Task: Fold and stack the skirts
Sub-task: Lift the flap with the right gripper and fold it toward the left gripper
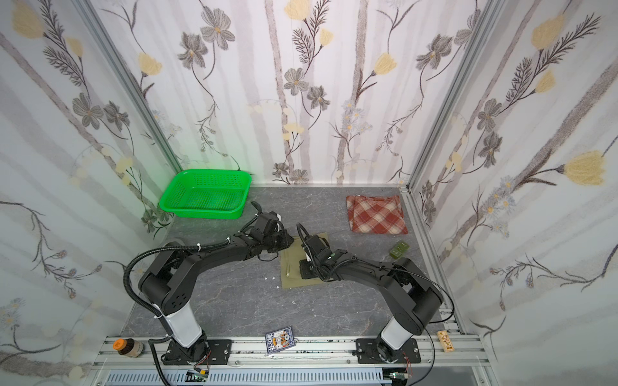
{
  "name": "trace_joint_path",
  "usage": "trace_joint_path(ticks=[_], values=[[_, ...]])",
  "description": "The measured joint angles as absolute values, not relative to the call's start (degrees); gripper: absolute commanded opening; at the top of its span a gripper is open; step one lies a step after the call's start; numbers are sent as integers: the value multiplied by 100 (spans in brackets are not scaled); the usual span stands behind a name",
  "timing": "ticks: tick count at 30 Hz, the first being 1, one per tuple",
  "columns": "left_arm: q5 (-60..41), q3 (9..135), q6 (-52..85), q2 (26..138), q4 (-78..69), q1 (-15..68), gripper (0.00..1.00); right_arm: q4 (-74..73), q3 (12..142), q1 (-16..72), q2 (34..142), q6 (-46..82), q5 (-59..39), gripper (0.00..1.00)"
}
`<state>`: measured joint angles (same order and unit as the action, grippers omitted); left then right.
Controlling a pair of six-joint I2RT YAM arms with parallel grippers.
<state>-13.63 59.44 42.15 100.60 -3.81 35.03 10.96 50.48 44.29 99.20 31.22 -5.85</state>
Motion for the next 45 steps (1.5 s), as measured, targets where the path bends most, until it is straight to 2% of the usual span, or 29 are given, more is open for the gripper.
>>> trace_joint_path(ticks=[5, 10, 17, 26, 31, 36, 39, 45], values=[[-1500, 5835, 4204, 9741, -401, 3865, 20, 1168, 5070, 4045, 9437, 3146, -587, 31], [-1636, 5507, 4272, 9653, -405, 4230, 19, 1339, 4851, 3669, 9485, 3140, -537, 28], [-1516, 4910, 4584, 9548, -399, 4525, 19, 1498, 4480, 3651, 9596, 3083, -517, 27], [-1337, 4329, 4853, 9579, -486, 4519, 17, 1127, 4066, 3651, 9723, 3247, -414, 25], [-1302, 4322, 4860, 9594, -565, 4449, 17, 1546, 4060, 3658, 9153, 3295, -344, 26], [-1229, 4344, 4816, 9592, -554, 4335, 17, 1798, 4045, 3645, 8726, 3297, -213, 21], [-1203, 4410, 4746, 9605, -508, 4261, 17, 1828, 3844, 3658, 8766, 3332, -222, 16], [-1170, 4698, 4584, 9791, -447, 4108, 18, 1590, 3642, 3811, 9065, 3406, -307, 14]])
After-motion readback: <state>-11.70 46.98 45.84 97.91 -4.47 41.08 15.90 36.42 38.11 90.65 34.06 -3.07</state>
